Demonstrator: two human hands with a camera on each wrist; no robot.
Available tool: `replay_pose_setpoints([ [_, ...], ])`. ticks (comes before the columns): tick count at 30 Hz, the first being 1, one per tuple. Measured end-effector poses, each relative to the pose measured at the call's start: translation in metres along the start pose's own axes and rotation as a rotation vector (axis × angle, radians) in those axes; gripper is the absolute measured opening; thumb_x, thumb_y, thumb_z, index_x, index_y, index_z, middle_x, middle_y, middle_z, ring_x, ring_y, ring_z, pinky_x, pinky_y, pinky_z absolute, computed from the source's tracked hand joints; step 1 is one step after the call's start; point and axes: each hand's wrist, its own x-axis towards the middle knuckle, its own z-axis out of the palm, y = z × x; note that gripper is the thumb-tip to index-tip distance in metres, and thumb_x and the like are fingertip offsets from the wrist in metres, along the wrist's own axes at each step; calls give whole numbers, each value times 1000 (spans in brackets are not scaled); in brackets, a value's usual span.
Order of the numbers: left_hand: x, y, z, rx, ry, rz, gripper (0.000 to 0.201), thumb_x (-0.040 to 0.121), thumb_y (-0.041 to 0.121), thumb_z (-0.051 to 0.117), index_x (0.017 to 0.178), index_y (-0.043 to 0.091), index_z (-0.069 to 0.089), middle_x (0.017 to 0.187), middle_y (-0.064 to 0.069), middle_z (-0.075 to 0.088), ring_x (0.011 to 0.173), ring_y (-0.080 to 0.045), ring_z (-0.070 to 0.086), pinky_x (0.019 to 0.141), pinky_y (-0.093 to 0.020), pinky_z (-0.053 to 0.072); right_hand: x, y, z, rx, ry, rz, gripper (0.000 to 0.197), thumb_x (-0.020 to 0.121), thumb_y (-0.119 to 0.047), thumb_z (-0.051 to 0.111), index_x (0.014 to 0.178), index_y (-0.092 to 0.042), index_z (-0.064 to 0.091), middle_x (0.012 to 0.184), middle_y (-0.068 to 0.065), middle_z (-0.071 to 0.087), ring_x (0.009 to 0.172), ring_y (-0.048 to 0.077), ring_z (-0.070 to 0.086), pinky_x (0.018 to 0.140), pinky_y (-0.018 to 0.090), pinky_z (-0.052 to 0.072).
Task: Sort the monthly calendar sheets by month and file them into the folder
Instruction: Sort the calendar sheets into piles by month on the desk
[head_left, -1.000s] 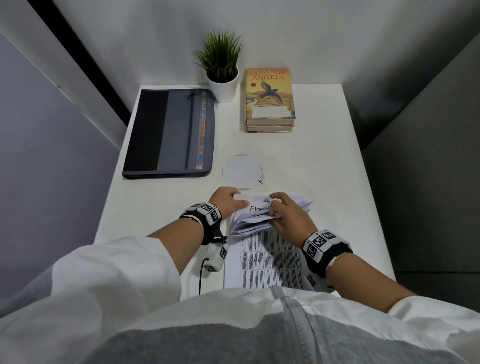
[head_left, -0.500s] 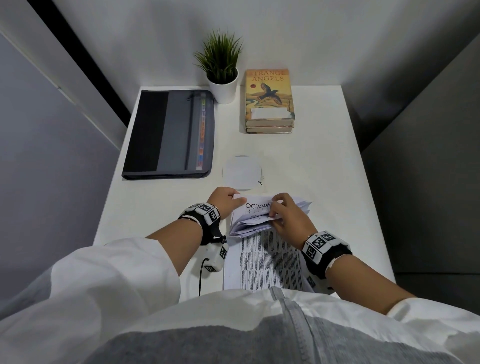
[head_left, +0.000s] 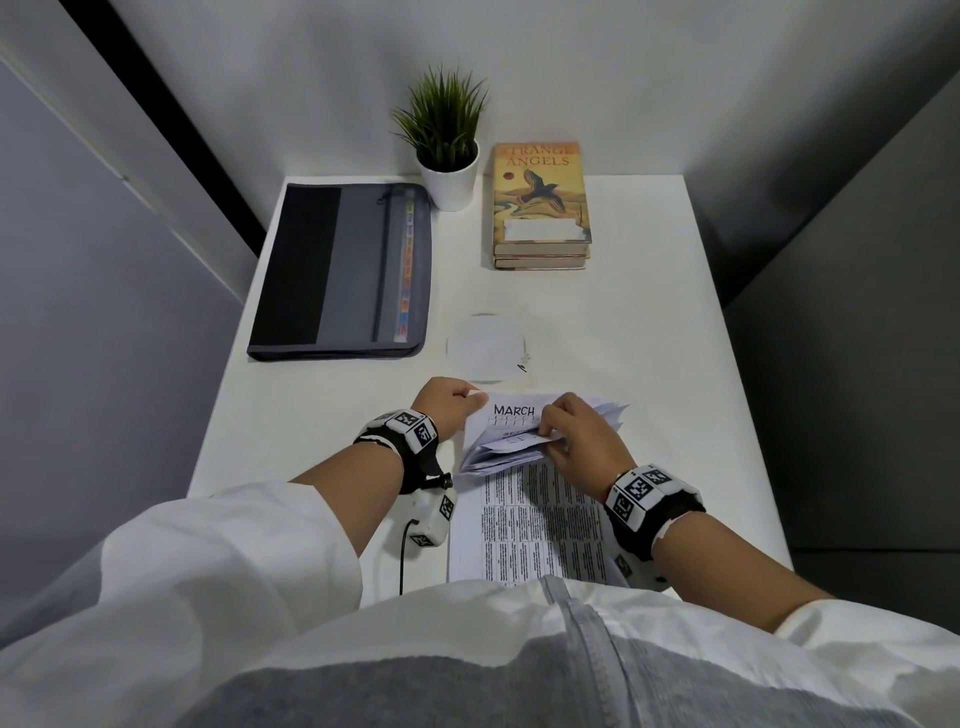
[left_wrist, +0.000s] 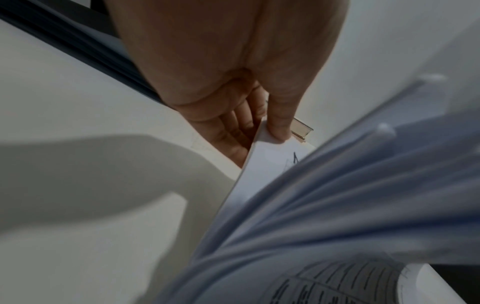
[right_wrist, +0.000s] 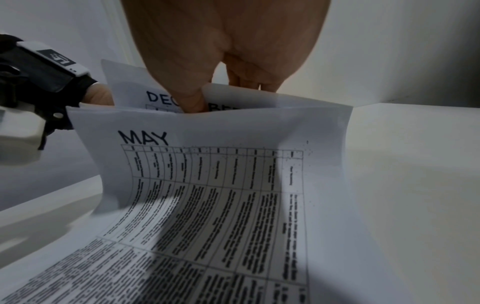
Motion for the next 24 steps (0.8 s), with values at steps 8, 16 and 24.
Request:
replay_pose_setpoints([
  [8, -4, 1, 7, -90, -31, 19, 16, 75, 17, 81, 79, 13, 65, 62, 3, 51, 58, -12, 48, 61, -23, 41, 0, 2, 2, -26, -9, -28, 16, 81, -13, 69, 88, -16, 55, 109, -1, 58, 99, 21, 47, 77, 35, 48],
  [16, 0, -1, 1, -93, 10, -35, 27, 92, 25, 63, 87, -1, 69, 77, -5, 65, 70, -20, 57, 83, -40, 55, -1, 2, 1, -37, 9, -20, 16, 82, -15, 69, 87, -19, 54, 99, -3, 53, 87, 18, 51, 67, 29, 46],
  [24, -3, 3, 5, -60, -16, -1, 22, 78, 19, 79, 88, 3, 69, 62, 3, 51, 58, -12, 47, 60, -23, 40, 0, 4, 4, -42, 7, -39, 16, 80, -13, 69, 88, -16, 55, 123, 2, 55, 105, 21, 48, 79, 35, 50],
])
